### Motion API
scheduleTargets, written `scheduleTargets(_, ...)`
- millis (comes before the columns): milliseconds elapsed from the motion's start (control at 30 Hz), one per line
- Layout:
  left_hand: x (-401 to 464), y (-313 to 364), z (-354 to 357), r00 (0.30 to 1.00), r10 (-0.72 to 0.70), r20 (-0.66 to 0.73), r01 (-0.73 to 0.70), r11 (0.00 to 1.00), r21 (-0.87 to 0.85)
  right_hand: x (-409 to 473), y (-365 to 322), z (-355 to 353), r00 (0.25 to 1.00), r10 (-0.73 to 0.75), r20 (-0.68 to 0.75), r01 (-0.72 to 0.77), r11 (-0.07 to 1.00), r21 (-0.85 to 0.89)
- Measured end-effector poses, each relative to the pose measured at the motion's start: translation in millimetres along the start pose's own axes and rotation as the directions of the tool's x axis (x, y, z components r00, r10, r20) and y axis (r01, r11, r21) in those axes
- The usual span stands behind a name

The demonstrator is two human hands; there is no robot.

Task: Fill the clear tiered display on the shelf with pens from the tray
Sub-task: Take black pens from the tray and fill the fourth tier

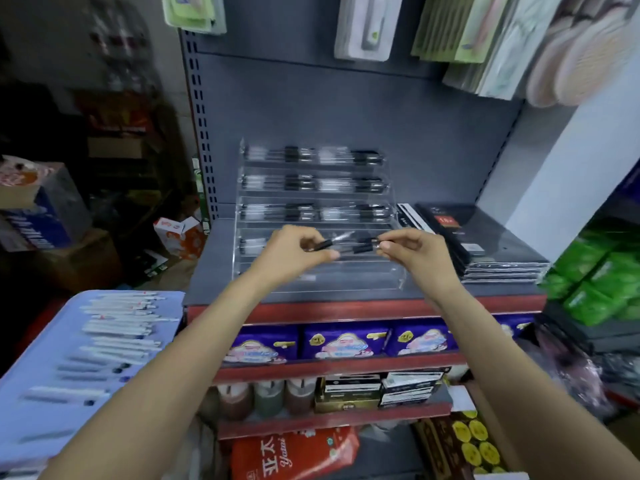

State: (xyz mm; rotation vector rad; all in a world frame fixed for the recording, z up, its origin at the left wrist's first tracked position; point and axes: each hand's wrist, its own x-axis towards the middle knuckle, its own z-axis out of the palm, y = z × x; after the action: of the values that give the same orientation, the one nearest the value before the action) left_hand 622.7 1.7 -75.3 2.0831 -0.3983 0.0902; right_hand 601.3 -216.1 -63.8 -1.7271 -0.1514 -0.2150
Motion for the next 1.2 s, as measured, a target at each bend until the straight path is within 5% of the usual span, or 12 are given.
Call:
scheduleTargets(133,14,3,0,0.999,-0.022,-0.028,0.019,0.996,-0.091,24,3,-27,1.0,-0.016,-0.01,0.015,0.999,-0.051)
scheduleTargets(333,45,-8,18,0.979,-0.082,-0.186,0.11,0.983,0.146,59,23,-28,0.996,-0.09,0.016,0.087,0.876,-0.475)
scheduleTargets(533,61,-14,34,0.958,-0.161,-0.237,0.224,0.937,0.269,80,39,-23,0.993,-0.044,0.108,0.107,0.72,-0.686)
scheduleTargets(800,68,-7,36,0.987,-0.134,-0.09,0.162,0.805,0.571,84,53,-26,0.976,0.06,0.208,0.146,0.528,-0.836)
scheduleTargets(900,67,-10,35,0.998,-0.042,-0.049,0.064,0.77,0.635,86,52,-26,0.984,0.007,0.18,0.14,0.603,-0.785)
scheduleTargets(1033,71,-4,36,1.0,0.013,0.02,-0.023,0.743,0.669,81,34,-19,0.987,-0.069,0.145,0.126,0.894,-0.43)
scheduleTargets(1200,76,7,40,0.997,0.048,0.052,-0.066,0.89,0.45,85,30,-16,0.976,-0.125,0.176,0.187,0.898,-0.399)
